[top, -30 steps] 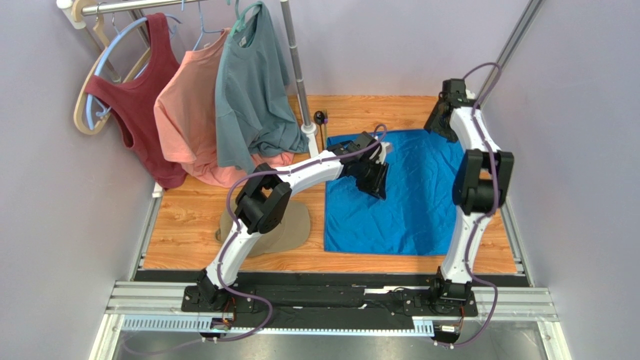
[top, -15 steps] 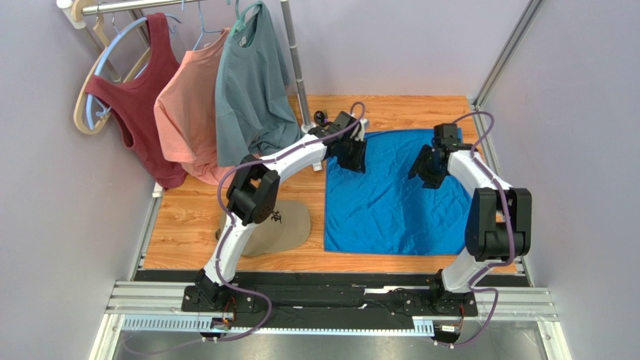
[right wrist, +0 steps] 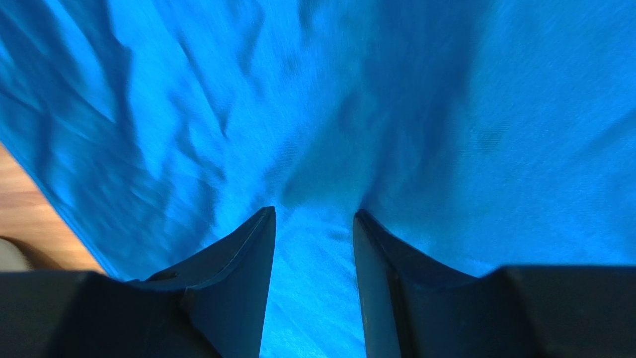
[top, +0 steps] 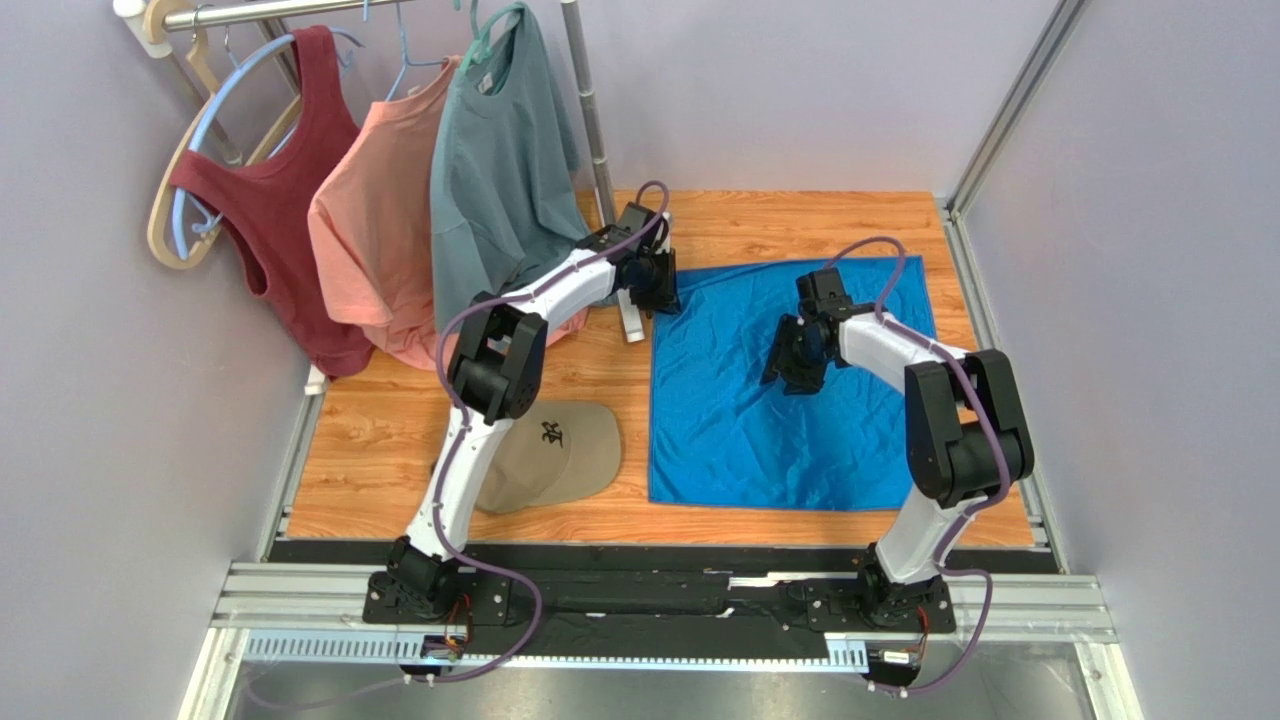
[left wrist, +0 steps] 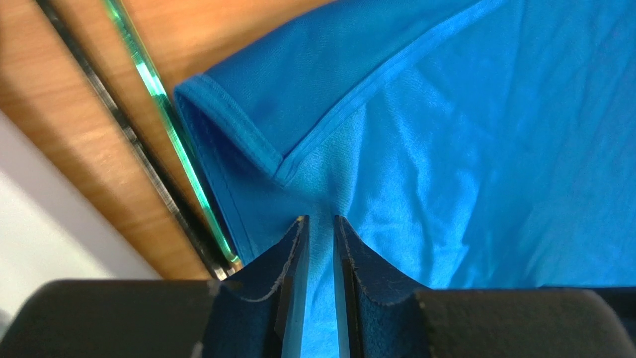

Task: Fold the napkin into a case and place the utensils inside
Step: Smooth out the napkin at the center of the board.

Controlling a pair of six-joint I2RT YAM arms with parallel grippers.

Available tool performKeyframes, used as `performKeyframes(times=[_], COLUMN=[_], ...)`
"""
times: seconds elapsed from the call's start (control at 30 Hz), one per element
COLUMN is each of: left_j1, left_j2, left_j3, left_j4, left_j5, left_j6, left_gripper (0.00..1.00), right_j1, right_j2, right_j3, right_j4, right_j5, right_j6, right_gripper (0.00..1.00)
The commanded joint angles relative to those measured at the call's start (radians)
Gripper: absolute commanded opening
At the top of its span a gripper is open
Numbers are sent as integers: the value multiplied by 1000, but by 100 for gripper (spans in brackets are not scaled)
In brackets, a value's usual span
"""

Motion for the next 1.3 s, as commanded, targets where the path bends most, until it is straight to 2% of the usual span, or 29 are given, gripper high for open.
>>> performKeyframes(times=[0.0,0.1,0.23,0.3,0.43,0.53,0.6,0.7,0.83,0.93,1.03,1.27], left_j1=[10,26,53,72,130,139,136,112,40,-43,-120,-256], left_j2=[44,75,107,156,270,276,232,96,-122,-244,-313,-400], left_j3=[88,111,137,200,446,479,476,375,22,-149,-267,-392], left_j4=[41,68,198,229,321,464,504,498,527,513,515,431], left_j5=[16,17,5,12,100,118,146,172,195,191,178,117], left_j6=[-52,-86,-109,-153,-253,-282,-275,-218,-180,-131,-99,27], left_gripper=[27,28,29,32,38,46,49,51,48,43,41,41], right_j1=[19,20,22,20,22,19,12,-27,-84,-127,-170,-166], right_j2=[-5,-20,-34,-31,-62,-119,-143,-192,-273,-310,-335,-329], right_j3=[-41,-64,-112,-130,-170,-182,-160,-112,-70,-95,-151,-245], right_j4=[27,11,9,7,-3,-23,-54,-101,-178,-229,-223,-77], right_j5=[-2,10,12,9,-3,12,30,75,202,245,198,164], right_j6=[3,-10,-13,-8,-17,-22,-17,3,12,16,15,27], right_gripper=[47,47,47,47,47,47,48,53,58,61,61,59])
